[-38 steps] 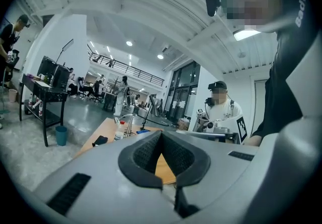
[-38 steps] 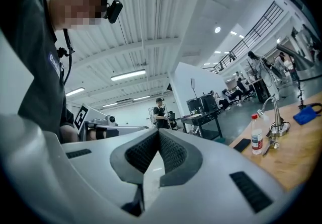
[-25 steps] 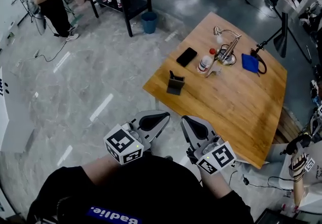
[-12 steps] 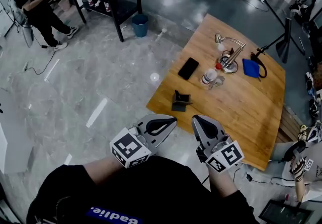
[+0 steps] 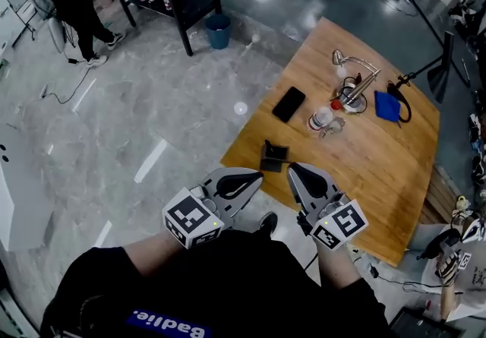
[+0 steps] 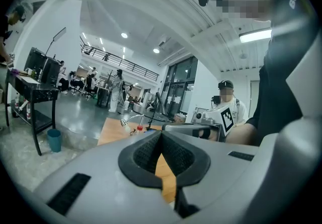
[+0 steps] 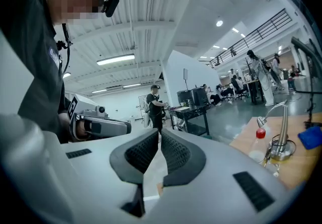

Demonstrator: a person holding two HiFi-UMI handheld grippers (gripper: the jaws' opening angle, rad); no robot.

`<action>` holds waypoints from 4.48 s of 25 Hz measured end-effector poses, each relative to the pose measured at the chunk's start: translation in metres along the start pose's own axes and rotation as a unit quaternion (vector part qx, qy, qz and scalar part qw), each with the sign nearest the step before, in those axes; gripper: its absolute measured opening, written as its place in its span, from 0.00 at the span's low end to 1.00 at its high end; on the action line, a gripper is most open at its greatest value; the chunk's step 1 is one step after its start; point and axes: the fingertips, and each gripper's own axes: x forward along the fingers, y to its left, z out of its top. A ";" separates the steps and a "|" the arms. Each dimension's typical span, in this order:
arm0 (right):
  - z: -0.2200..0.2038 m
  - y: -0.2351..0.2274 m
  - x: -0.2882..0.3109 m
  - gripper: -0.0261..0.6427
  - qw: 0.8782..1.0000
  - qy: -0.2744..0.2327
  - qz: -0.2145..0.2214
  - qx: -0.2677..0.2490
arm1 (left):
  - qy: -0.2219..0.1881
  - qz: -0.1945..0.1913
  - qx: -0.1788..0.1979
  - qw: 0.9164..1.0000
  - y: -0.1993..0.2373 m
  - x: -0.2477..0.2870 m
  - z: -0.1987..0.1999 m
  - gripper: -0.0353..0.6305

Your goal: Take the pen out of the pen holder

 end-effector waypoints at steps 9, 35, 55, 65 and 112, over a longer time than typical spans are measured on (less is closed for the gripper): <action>-0.004 -0.024 0.010 0.05 0.999 0.025 0.032 -0.011 | -0.005 0.034 -0.005 0.999 0.006 0.016 0.004 0.05; -0.069 -0.065 0.055 0.17 0.982 0.171 0.077 -0.024 | -0.004 0.067 -0.010 0.998 0.009 0.017 -0.003 0.05; -0.138 -0.100 0.095 0.22 0.934 0.335 0.121 -0.030 | -0.005 0.098 -0.012 0.995 0.024 0.006 -0.004 0.05; -0.163 -0.104 0.109 0.22 0.908 0.392 0.140 -0.049 | -0.004 0.109 -0.022 0.994 0.030 -0.004 -0.008 0.05; -0.126 -0.095 0.103 0.11 0.908 0.365 0.165 -0.120 | 0.001 0.099 -0.035 0.994 0.034 -0.001 -0.015 0.05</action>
